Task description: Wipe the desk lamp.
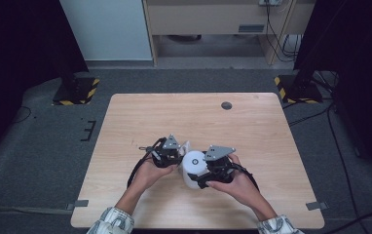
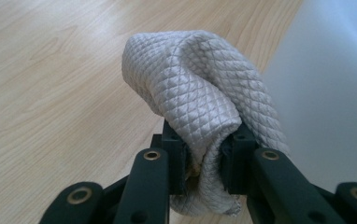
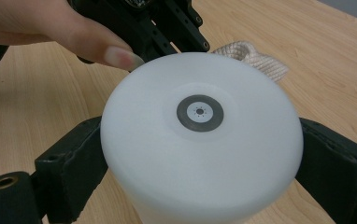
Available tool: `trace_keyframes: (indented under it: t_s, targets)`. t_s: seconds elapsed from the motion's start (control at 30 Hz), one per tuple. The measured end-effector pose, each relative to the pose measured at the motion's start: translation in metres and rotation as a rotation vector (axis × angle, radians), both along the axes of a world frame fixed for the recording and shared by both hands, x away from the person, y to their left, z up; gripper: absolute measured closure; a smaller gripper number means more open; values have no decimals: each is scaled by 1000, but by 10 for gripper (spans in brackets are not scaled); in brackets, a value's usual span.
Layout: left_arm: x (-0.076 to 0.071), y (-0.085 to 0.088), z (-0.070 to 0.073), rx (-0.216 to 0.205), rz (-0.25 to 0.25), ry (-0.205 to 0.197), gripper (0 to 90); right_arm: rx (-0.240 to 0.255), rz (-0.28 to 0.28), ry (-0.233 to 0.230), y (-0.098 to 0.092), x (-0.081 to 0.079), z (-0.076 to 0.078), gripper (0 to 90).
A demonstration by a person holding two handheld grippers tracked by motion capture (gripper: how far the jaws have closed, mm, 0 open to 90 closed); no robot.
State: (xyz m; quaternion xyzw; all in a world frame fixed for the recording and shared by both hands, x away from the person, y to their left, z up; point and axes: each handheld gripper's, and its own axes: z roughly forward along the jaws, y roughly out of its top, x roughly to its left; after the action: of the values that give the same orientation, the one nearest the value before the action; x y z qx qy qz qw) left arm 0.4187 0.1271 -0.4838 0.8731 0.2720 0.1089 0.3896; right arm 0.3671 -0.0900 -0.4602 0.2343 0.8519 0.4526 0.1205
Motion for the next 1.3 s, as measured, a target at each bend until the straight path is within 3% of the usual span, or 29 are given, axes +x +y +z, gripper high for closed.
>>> trace_keyframes:
  t_s: [0.2, 0.57, 0.73, 1.0, 1.13, 1.3]
  targets:
    - [-2, 4, 4, -25, 10, -1, 740, 8, -24, 0, -1, -1, -3, 56]
    - [2, 3, 26, -79, -21, -38, 740, -3, -19, -4, -2, -4, -3, 94]
    - [11, -5, 15, -72, -38, -9, 741, -4, -15, -4, -3, -3, -3, 94]
    - [14, -11, -7, 16, -58, 25, 742, -7, -7, -1, -3, -3, -3, 94]
    - [15, -11, -12, 11, -58, 36, 741, -5, -7, -3, -2, -3, -3, 93]
    - [15, -8, -7, -14, -63, 30, 741, -7, -5, 1, -3, -2, -3, 94]
